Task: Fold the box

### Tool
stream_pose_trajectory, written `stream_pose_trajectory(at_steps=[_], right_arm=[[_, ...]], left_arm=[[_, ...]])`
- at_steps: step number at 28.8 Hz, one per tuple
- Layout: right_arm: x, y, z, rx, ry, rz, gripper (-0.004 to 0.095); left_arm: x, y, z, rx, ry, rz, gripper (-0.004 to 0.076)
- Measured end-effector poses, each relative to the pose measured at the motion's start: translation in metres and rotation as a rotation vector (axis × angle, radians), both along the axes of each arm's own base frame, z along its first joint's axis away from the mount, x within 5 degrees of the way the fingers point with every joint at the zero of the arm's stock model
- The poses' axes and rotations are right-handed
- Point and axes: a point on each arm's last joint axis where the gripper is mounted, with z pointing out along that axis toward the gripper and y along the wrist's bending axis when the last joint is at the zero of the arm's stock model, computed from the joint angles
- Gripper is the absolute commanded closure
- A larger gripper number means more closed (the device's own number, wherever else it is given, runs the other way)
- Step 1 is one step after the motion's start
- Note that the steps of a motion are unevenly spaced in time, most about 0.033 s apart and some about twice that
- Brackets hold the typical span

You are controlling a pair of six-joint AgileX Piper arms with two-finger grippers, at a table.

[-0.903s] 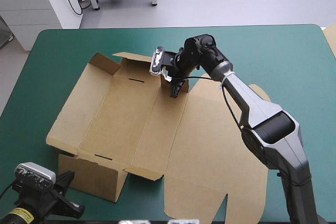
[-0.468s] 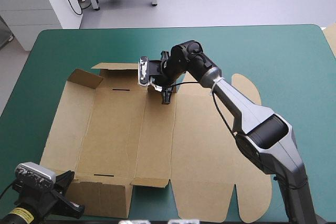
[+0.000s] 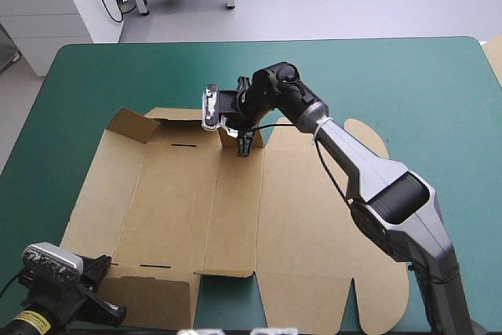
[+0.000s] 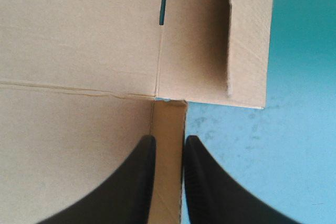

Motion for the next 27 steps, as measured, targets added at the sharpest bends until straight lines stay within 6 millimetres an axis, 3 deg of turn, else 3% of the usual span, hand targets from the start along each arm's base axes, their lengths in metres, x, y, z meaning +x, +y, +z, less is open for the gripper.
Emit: stream_pose_trajectory(at_steps=[2,11,18,20,24,26,27], right_arm=[[0.000,0.000,0.000,0.002,0.001,-0.003,0.0526],[-0.004,-0.003,0.000,-0.017,0.062,-0.054,0.0536],[-0.018,-0.020,0.035,-0.051,0.036,-0.111,0.0545],[-0.022,-0.028,0.047,-0.063,0.009,-0.148,0.0612],[-0.021,-0.045,0.061,-0.085,-0.017,-0.233,0.0911],[-0.017,-0.055,0.066,-0.072,-0.012,-0.290,0.0922],[-0.010,-0.071,0.070,-0.057,-0.010,-0.358,0.0924]], left_arm=[[0.000,0.000,0.000,0.000,0.000,0.000,0.0731],[0.000,0.000,0.000,0.000,0.000,0.000,0.0731],[0.000,0.000,0.000,0.000,0.000,0.000,0.0731],[0.000,0.000,0.000,0.000,0.000,0.000,0.0731],[0.000,0.000,0.000,0.000,0.000,0.000,0.0731],[0.000,0.000,0.000,0.000,0.000,0.000,0.0731],[0.000,0.000,0.000,0.000,0.000,0.000,0.0731]])
